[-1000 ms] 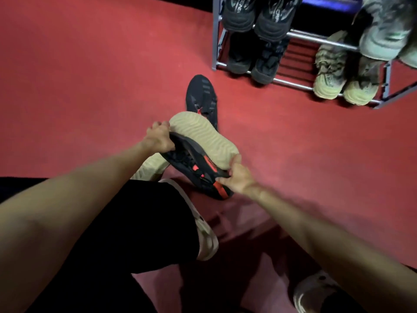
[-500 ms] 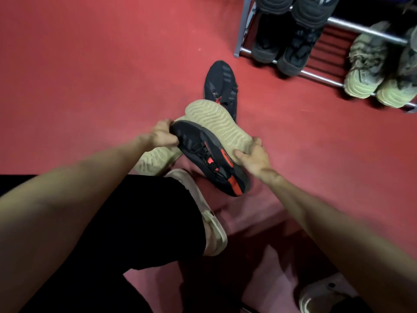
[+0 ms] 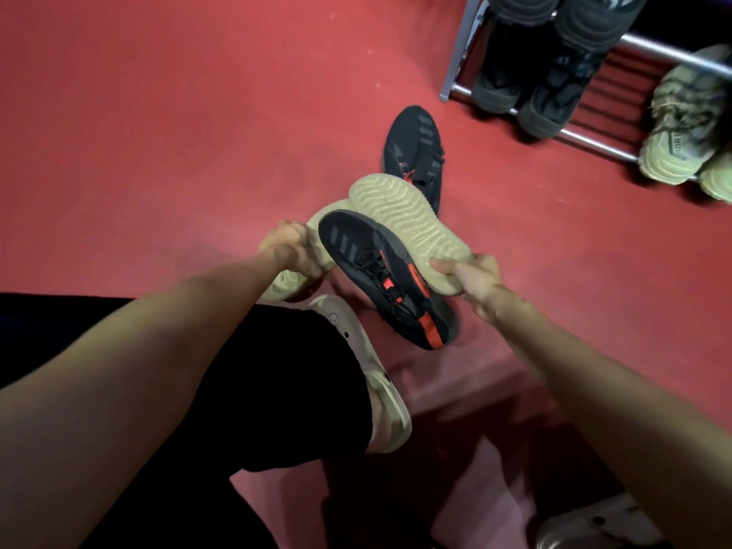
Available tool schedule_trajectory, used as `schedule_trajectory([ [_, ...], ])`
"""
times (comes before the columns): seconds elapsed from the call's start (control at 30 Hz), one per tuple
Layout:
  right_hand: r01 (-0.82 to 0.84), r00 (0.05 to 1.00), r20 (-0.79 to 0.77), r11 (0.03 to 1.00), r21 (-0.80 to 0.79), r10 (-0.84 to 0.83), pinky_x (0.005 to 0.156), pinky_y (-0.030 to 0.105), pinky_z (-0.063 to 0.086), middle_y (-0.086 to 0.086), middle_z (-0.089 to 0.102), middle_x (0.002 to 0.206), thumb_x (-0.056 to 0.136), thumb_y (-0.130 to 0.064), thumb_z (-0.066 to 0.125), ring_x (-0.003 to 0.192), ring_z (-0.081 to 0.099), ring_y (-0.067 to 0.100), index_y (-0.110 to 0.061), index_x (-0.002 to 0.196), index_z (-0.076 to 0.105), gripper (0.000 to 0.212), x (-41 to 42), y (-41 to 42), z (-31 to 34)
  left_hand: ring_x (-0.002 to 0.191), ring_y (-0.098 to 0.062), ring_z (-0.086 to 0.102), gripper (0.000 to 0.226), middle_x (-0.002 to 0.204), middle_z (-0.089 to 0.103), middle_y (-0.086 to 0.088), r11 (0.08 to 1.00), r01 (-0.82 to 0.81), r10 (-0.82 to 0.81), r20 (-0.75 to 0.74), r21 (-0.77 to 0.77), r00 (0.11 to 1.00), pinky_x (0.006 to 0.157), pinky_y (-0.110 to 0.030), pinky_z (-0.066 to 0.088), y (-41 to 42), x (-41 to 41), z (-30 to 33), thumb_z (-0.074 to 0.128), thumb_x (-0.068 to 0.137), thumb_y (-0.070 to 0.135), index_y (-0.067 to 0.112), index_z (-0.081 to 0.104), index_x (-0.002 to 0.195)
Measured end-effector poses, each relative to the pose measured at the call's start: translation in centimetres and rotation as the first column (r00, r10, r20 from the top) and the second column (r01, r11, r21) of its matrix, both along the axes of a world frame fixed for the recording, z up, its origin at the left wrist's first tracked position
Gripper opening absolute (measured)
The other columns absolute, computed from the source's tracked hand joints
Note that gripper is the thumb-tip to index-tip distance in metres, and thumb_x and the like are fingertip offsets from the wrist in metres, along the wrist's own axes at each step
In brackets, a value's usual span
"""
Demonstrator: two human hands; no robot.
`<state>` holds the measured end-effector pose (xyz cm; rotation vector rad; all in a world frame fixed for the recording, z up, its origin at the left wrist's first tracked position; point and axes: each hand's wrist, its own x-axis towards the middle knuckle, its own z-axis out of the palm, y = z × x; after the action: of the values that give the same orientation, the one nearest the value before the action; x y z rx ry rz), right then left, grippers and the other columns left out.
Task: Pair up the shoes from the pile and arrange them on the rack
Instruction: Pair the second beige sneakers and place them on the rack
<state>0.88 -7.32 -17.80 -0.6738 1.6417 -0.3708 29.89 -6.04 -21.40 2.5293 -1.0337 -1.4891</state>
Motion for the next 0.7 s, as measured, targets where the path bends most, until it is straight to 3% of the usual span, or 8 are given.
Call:
schedule_trajectory([
  [0.03,0.053,0.997,0.062,0.997,0.051,-0.056,0.083,0.04,0.057,0.014,0.066,0.112,0.051,-0.018,0.089,0.097,0.067,0.026,0.003,0.12,0.051,0.081,-0.1,-0.2,0.4,0.114,-0.027,0.052,0.029,0.129,0.049,-0.003,0.967,0.225,-0.242,0.151,0.121,0.958,0.097,-0.022,0.041,-0.2,0.1,2.0,0.05,0.089,0.018,0.0,0.057,0.11],
  [0.07,0.089,0.99,0.105,0.992,0.085,-0.098,0.086,0.047,0.057,0.015,0.065,0.115,0.045,-0.019,0.09,0.099,0.068,0.029,0.002,0.121,0.047,0.09,-0.2,-0.5,0.7,0.126,-0.037,0.044,0.048,0.134,0.047,-0.016,0.87,0.426,-0.487,0.296,0.247,0.822,0.107,-0.037,0.038,-0.6,0.2,3.0,0.061,0.086,0.029,0.001,0.052,0.125],
  [0.13,0.12,0.982,0.143,0.991,0.06,-0.127,0.087,0.054,0.055,0.016,0.064,0.117,0.045,-0.019,0.089,0.101,0.067,0.031,0.001,0.122,0.043,0.092,-0.4,-1.0,1.6,0.134,-0.037,0.035,0.081,0.141,0.039,-0.018,0.901,0.35,-0.432,0.46,0.255,0.776,0.11,-0.049,0.031,-1.3,0.0,5.7,0.078,0.07,0.042,0.008,0.043,0.135],
  [0.23,0.132,0.984,0.128,0.991,-0.033,-0.127,0.085,0.048,0.057,0.02,0.064,0.118,0.042,-0.025,0.088,0.101,0.068,0.031,0.006,0.121,0.048,0.094,-0.7,-1.8,2.9,0.13,-0.033,0.037,0.074,0.136,0.042,-0.013,0.918,0.369,-0.373,0.633,0.146,0.678,0.107,-0.052,0.03,-3.7,-0.9,9.8,0.079,0.067,0.032,0.014,0.048,0.132],
  [0.33,0.138,0.986,0.111,0.977,-0.161,-0.121,0.079,0.041,0.059,0.02,0.067,0.111,0.051,-0.024,0.088,0.095,0.069,0.03,0.009,0.113,0.056,0.077,-1.3,-2.5,4.8,0.129,-0.035,0.037,0.077,0.136,0.041,-0.014,0.962,0.272,-0.206,0.706,0.02,0.678,0.106,-0.053,0.029,-5.8,-1.5,13.7,0.076,0.069,0.042,0.013,0.048,0.133],
  [0.43,0.172,0.985,0.081,0.945,-0.277,-0.155,0.077,0.041,0.059,0.017,0.068,0.103,0.069,-0.007,0.08,0.092,0.068,0.029,0.004,0.101,0.062,0.039,-2.5,-2.4,7.1,0.127,-0.034,0.045,0.103,0.133,0.046,-0.015,0.986,0.125,-0.035,0.586,-0.114,0.81,0.103,-0.048,0.04,-6.9,-1.5,16.6,0.084,0.048,0.058,0.011,0.047,0.132],
  [0.6,0.077,0.947,-0.235,0.862,-0.5,-0.221,0.09,0.046,0.054,0.015,0.062,0.112,0.051,-0.031,0.084,0.101,0.063,0.029,-0.014,0.112,0.052,0.071,-6.3,-1.3,9.6,0.113,-0.031,0.06,0.097,0.125,0.061,-0.014,0.967,0.092,-0.024,0.27,-0.239,0.963,0.092,-0.035,0.053,-5.7,-6.5,18.0,0.085,0.044,0.054,0.004,0.057,0.122],
  [0.7,-0.183,0.809,-0.545,0.787,-0.589,-0.22,0.101,0.035,0.034,0.024,0.047,0.122,0.071,-0.012,0.075,0.113,0.047,0.038,0.001,0.124,0.046,0.062,-9.5,0.8,12.1,0.099,-0.025,0.065,0.078,0.111,0.064,-0.008,0.963,0.038,-0.025,0.051,-0.266,0.998,0.07,-0.028,0.053,-4.3,-11.3,17.3,0.086,0.052,0.041,0.002,0.062,0.115],
])
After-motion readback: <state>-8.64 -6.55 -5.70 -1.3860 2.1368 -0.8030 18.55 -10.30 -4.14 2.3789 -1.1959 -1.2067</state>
